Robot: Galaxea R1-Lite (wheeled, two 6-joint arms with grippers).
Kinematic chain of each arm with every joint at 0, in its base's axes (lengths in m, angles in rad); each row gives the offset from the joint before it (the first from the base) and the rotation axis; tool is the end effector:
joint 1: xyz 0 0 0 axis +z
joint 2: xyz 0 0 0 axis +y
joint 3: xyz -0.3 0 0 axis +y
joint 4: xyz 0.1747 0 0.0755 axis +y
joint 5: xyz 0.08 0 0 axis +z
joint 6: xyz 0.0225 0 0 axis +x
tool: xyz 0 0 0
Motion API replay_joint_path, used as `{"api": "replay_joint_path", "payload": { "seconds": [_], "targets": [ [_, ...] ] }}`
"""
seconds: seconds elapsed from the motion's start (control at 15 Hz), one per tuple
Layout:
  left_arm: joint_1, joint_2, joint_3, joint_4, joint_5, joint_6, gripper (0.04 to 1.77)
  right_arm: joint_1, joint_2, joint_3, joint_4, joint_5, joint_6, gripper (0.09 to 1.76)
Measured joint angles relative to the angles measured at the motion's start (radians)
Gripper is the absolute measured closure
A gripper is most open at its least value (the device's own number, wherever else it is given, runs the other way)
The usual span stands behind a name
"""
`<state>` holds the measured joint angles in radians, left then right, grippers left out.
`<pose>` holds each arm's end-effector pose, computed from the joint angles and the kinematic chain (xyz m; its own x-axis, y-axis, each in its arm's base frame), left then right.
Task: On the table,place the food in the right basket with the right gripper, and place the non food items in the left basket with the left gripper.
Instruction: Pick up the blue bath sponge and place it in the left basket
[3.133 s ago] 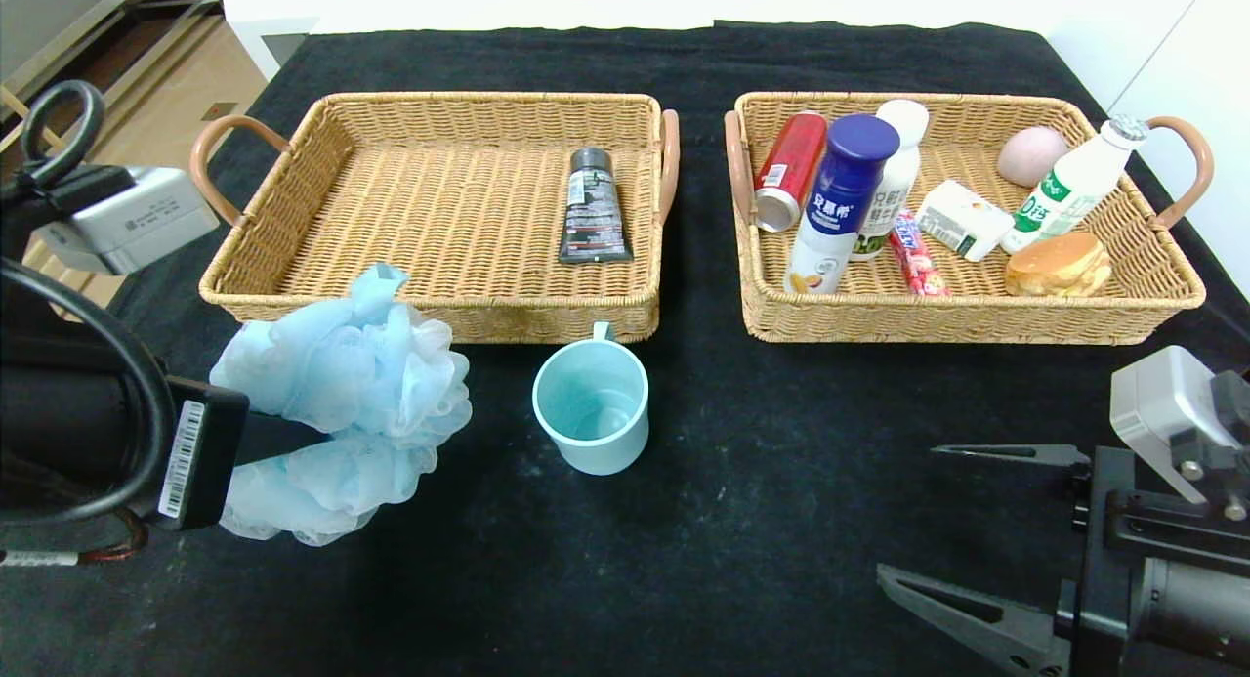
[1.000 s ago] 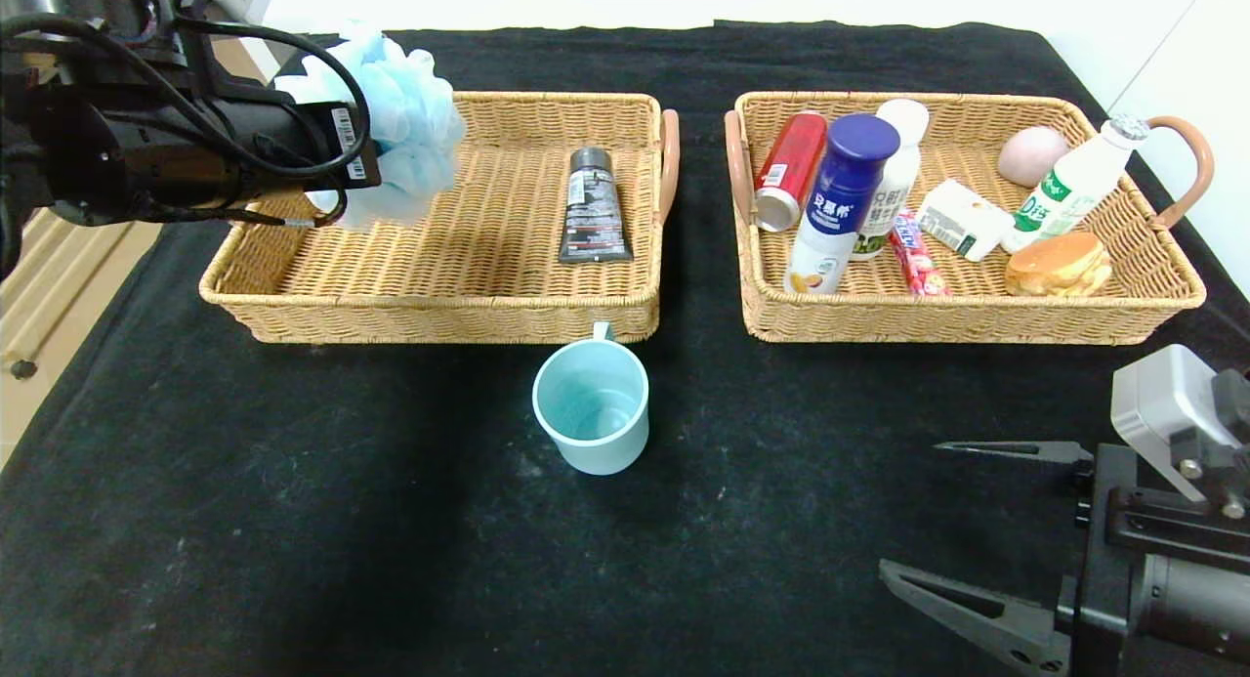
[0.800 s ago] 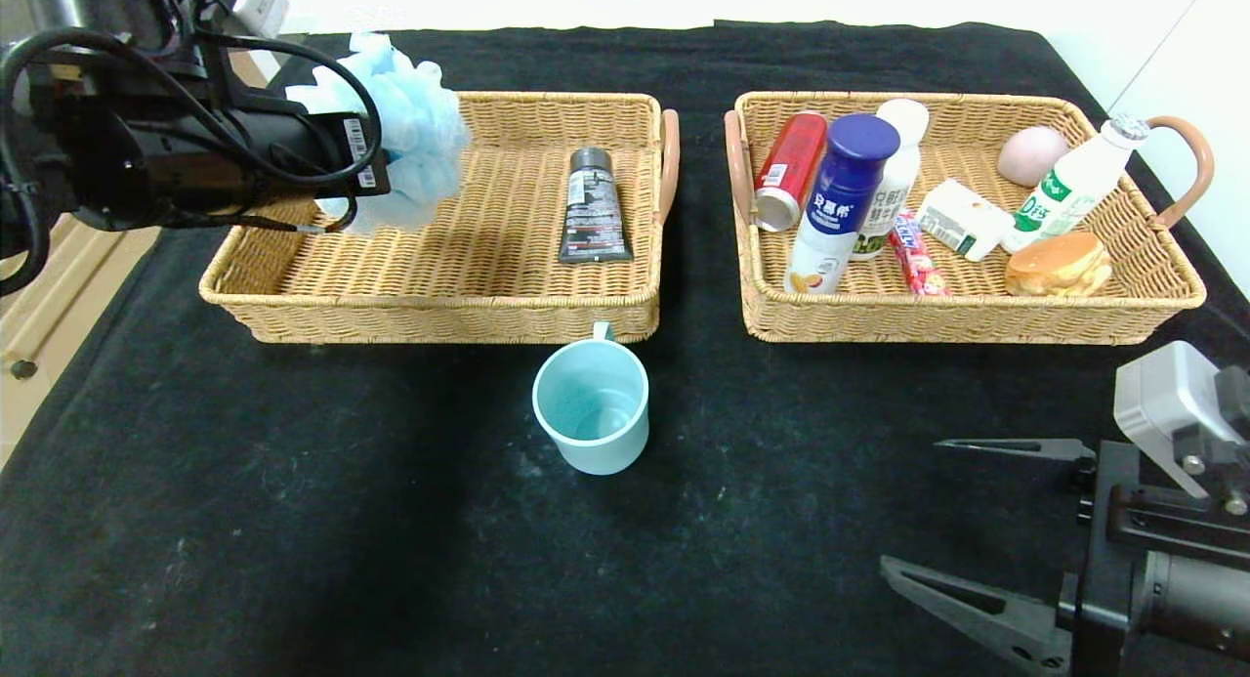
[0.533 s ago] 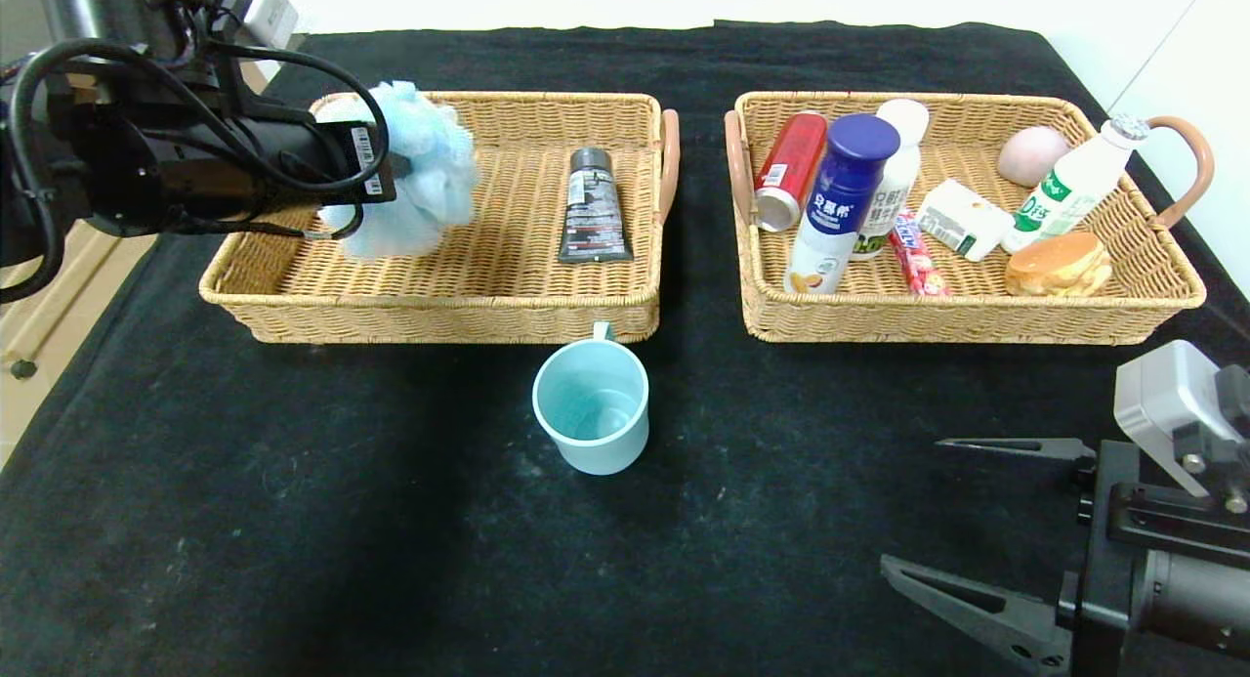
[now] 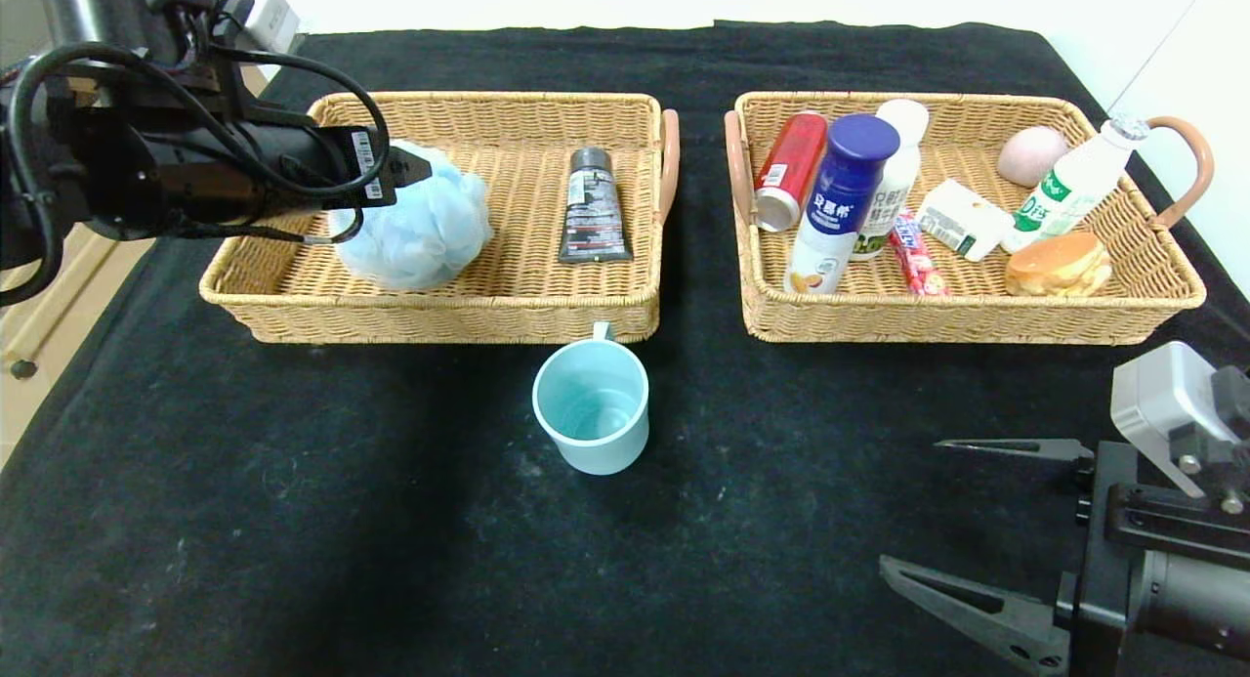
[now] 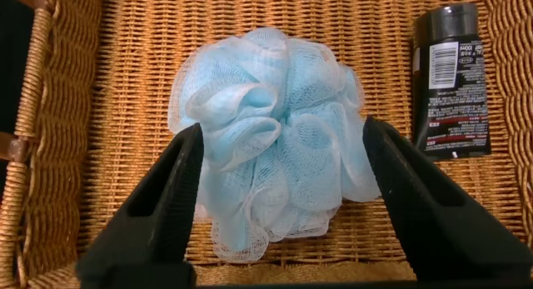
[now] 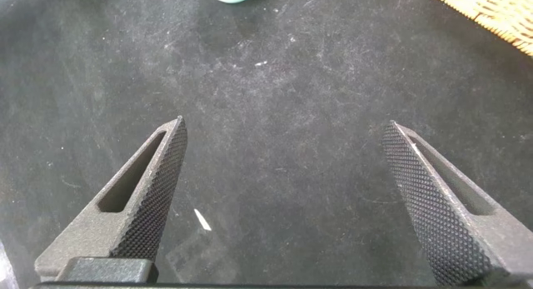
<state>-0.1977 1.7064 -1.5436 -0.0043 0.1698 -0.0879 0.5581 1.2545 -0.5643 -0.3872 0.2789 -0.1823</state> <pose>0.3205 -0.0603 0.3273 0.9875 -0.0255 -0.1556 0.0163 0.9981 -0.0601 0.1549 0.1040 0.2018 0.6325 0.7194 -0.2869 -0.7658 0.6365 -0.0922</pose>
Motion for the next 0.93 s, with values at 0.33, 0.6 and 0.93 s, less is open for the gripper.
{"api": "replay_joint_path", "payload": {
  "seconds": [0.33, 0.6, 0.93],
  "targets": [
    [-0.029, -0.046, 0.013, 0.061, 0.002, 0.002, 0.25, 0.001, 0.0, 0.001, 0.0, 0.001, 0.0, 0.14],
    [-0.114, -0.123, 0.016, 0.21, 0.004, 0.01, 0.19, 0.001, 0.0, 0.001, 0.0, 0.001, 0.0, 0.14],
    [-0.217, -0.19, 0.01, 0.363, 0.025, 0.022, 0.14, 0.001, -0.002, 0.001, 0.0, 0.001, 0.0, 0.14]
  ]
}}
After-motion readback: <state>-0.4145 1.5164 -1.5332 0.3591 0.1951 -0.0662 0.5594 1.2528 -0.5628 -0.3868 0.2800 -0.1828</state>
